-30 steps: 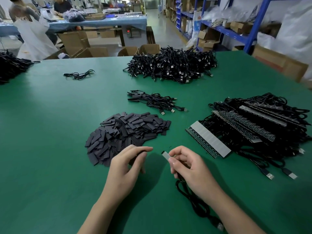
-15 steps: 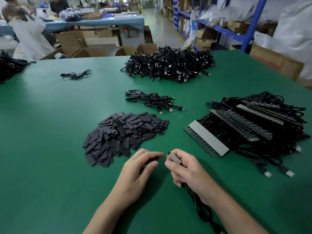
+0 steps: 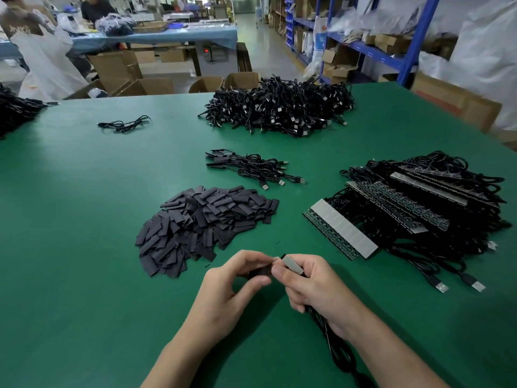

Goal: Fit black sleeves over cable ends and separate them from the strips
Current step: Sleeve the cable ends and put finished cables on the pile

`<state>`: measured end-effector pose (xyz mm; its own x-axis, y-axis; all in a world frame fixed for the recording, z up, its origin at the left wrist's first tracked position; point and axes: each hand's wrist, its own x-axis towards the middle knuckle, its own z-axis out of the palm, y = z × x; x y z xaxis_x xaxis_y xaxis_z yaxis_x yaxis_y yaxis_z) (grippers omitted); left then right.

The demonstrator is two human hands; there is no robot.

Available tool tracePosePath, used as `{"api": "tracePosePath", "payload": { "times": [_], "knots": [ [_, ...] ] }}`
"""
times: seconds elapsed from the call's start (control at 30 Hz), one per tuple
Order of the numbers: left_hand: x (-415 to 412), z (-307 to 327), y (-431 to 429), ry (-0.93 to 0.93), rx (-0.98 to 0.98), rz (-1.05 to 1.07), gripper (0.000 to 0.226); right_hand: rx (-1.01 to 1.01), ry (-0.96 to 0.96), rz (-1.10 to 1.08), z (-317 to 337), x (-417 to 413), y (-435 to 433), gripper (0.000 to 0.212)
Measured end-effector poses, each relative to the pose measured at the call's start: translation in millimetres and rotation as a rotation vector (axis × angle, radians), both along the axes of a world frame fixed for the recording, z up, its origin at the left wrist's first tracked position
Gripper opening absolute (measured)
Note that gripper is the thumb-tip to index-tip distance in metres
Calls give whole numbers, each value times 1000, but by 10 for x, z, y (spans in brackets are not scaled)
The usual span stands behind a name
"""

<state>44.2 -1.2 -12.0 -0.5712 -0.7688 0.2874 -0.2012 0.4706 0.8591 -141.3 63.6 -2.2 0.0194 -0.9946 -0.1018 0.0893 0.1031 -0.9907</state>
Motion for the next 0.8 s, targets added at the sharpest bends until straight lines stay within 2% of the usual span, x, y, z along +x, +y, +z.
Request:
{"api": "tracePosePath", "payload": {
  "times": [0.07,0.13,0.4,0.6,0.8],
  "knots": [
    [1,-6,-1,2,-5,15,20,2,-9,2,-1,-1,-1,19],
    [1,-1,-2,6,-29,13,18,13,-19,4,-14,-8,-11,27],
    [23,10,-34,47,-49,64,15,-1,-29,2,-77,-7,-26,8],
    [27,0,-49,84,9,44,16,-6,-18,-13,-106,-7,-39,20],
    [41,1,-64,108,46,25,16,-5,-16,6,-77,-12,-29,7]
  ]
}}
